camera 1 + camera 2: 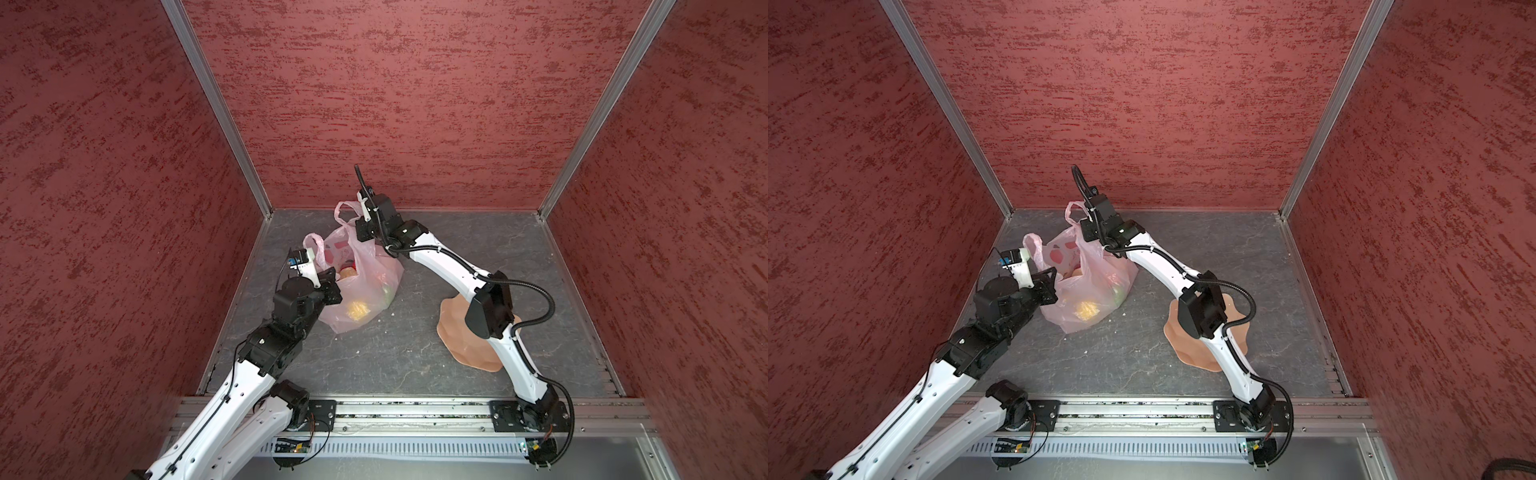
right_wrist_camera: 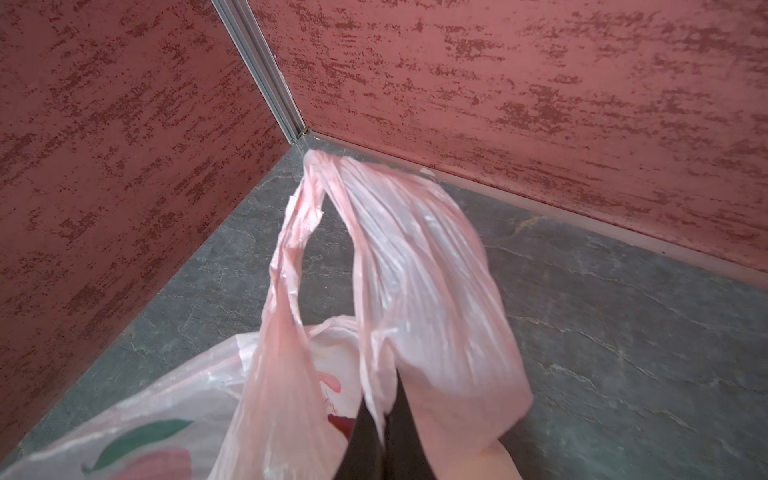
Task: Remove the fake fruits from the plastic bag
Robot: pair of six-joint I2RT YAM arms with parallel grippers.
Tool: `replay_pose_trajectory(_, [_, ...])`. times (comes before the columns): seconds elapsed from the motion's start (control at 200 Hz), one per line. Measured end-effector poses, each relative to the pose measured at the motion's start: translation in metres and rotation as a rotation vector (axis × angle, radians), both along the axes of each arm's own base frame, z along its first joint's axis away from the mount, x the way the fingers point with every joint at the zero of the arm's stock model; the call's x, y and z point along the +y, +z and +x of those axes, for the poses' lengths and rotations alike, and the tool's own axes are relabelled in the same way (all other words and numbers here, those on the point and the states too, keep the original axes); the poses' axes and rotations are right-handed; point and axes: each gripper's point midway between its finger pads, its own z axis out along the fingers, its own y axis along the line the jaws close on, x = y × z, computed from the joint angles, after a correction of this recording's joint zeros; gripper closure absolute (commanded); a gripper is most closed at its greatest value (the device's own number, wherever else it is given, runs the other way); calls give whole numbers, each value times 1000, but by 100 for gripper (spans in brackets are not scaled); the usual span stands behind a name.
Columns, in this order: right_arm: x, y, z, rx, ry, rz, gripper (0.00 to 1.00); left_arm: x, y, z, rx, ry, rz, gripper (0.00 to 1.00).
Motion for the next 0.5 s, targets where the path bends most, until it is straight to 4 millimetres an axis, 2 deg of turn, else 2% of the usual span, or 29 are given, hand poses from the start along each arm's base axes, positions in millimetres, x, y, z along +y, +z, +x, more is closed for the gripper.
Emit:
replay_pose_trajectory(0.14, [-11, 25, -9, -25, -8, 11, 100, 18, 21, 23, -25, 39, -45, 100])
replay_pose_trajectory(0.296, [-18, 57, -11, -66, -10, 38, 100, 25, 47, 55, -61, 26, -112, 100])
replay_pose_trajectory(0.501, [-34, 68, -1, -80, -29, 39, 100, 17, 82, 91, -118, -42, -163, 100])
